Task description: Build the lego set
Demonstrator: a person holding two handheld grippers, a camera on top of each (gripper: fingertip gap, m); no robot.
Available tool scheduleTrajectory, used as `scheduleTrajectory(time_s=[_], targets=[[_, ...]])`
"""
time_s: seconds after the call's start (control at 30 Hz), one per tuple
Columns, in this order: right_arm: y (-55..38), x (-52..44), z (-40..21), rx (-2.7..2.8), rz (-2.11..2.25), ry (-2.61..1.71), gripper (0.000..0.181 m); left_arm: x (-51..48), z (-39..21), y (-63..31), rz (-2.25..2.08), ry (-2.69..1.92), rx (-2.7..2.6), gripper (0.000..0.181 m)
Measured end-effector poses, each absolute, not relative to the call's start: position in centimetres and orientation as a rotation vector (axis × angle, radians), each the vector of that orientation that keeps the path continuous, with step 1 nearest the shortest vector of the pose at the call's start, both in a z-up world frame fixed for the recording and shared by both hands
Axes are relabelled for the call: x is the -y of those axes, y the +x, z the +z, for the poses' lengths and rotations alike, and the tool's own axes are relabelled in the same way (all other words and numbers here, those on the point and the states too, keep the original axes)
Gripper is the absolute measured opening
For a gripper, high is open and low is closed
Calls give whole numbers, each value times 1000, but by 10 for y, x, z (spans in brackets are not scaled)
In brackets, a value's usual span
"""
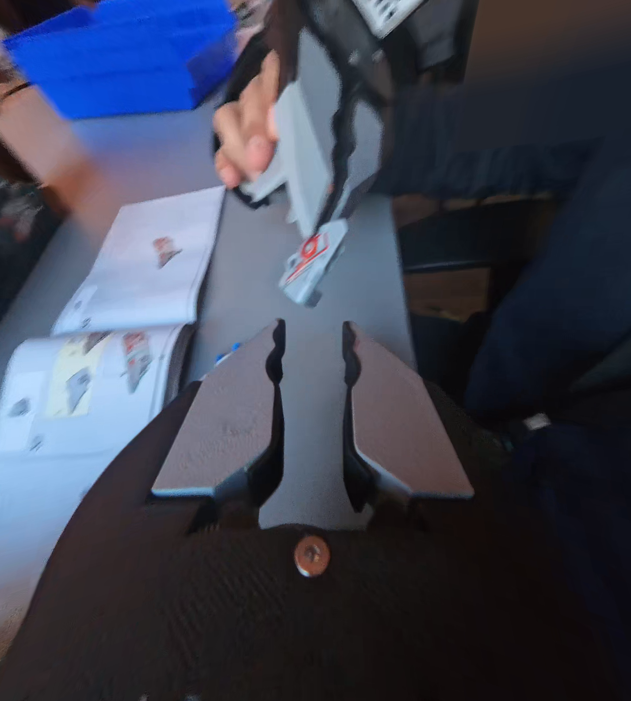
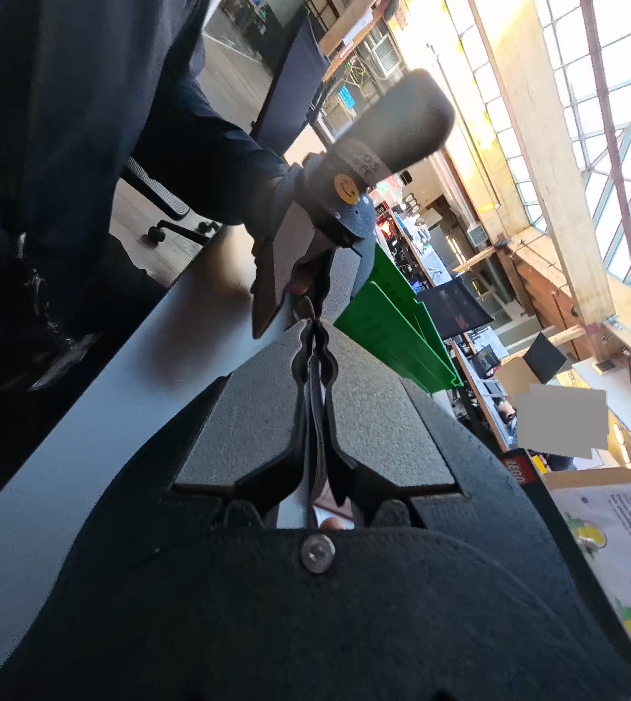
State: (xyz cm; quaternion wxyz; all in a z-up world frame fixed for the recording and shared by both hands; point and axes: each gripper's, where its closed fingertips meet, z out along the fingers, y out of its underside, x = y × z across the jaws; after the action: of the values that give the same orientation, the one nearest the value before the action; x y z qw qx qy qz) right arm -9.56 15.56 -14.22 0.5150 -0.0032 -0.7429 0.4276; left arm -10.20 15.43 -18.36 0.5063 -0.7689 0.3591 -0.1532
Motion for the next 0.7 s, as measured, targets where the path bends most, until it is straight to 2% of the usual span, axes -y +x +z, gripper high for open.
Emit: scheduleTrajectory(time_s=[0.03, 0.23, 0.37, 0.4, 0.47, 0.57, 0.7], targets=[[-94, -153, -141, 1782, 1023, 10, 0, -150, -180, -94, -449, -1819, -905, 26], [-76, -134, -136, 1790, 1131, 106, 0, -138, -171, -74, -723, -1720, -986, 43], [-69, -126, -137, 1812, 1175, 145, 0, -128, -160, -63, -951, -1662, -964, 33], [-69, -124, -139, 1820, 1180, 150, 0, -129, -160, -63, -977, -1662, -946, 24], [-69, -123, -141, 1830, 1174, 149, 0, -128, -163, -63, -1020, -1675, -923, 24], [-75, -131, -144, 1835, 1140, 101, 0, -139, -165, -71, -923, -1703, -868, 23], [-96, -164, -158, 1878, 1013, -115, 4, -171, -183, -106, -472, -1862, -739, 21]])
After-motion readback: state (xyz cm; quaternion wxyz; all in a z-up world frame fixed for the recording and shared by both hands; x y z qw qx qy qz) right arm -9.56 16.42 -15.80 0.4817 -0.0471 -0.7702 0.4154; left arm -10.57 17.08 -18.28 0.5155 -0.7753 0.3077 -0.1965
